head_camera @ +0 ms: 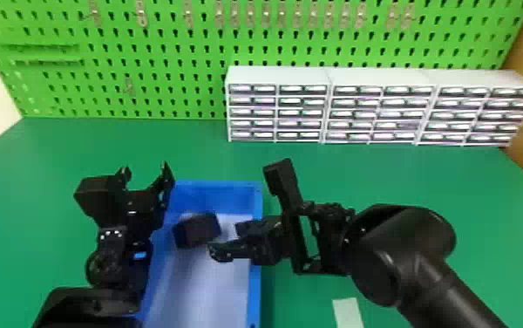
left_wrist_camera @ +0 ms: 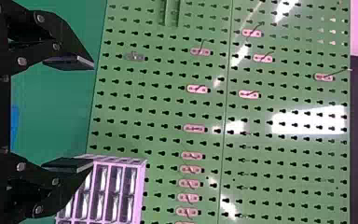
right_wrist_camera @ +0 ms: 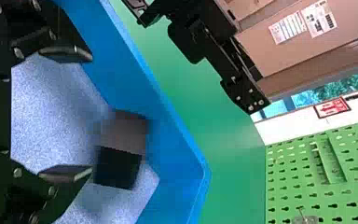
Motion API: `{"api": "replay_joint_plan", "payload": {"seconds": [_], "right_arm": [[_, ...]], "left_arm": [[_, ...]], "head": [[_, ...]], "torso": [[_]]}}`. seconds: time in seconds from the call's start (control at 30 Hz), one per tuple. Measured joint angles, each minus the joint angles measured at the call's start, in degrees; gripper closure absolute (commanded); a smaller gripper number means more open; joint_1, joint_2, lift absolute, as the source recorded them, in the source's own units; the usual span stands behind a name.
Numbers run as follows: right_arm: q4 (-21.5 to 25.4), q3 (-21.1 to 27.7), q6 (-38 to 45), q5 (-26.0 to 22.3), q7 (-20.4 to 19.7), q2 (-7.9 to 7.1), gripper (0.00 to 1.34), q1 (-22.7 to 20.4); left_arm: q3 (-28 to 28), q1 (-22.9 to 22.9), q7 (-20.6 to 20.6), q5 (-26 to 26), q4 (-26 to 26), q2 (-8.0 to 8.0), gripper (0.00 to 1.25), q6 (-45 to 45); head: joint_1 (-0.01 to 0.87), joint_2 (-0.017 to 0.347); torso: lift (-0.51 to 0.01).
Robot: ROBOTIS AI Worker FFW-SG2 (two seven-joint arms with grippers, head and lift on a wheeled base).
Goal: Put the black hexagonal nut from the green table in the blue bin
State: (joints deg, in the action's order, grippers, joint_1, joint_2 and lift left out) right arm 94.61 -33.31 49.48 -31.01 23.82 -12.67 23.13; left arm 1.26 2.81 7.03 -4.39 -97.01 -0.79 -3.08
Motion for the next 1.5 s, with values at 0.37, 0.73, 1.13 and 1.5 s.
{"api": "replay_joint_plan", "payload": {"seconds": [0.37,0.73,1.13,1.5], "right_arm": [[0.00,3.35,-0.21,0.94,0.09,0.05,0.28,-0.90],[0.63,15.49,-3.83,5.11,0.05,1.36,0.28,-3.94],[1.83,26.39,-13.30,9.41,-5.05,3.71,0.28,-8.27],[3.99,31.42,-20.37,13.50,-11.26,6.06,0.28,-11.87]], "left_arm": [[-0.19,0.08,0.00,0.00,0.00,0.00,0.51,0.00],[-0.20,0.16,0.00,0.00,-0.01,0.00,0.51,0.00],[0.19,0.26,0.02,0.00,0.00,0.00,0.51,0.00],[0.57,0.18,0.26,0.05,0.06,0.00,0.51,0.00]], "head": [[0.657,0.057],[0.657,0.057],[0.657,0.057],[0.657,0.057]], "torso": [[-0.095],[-0.095],[-0.095],[-0.095]]}}
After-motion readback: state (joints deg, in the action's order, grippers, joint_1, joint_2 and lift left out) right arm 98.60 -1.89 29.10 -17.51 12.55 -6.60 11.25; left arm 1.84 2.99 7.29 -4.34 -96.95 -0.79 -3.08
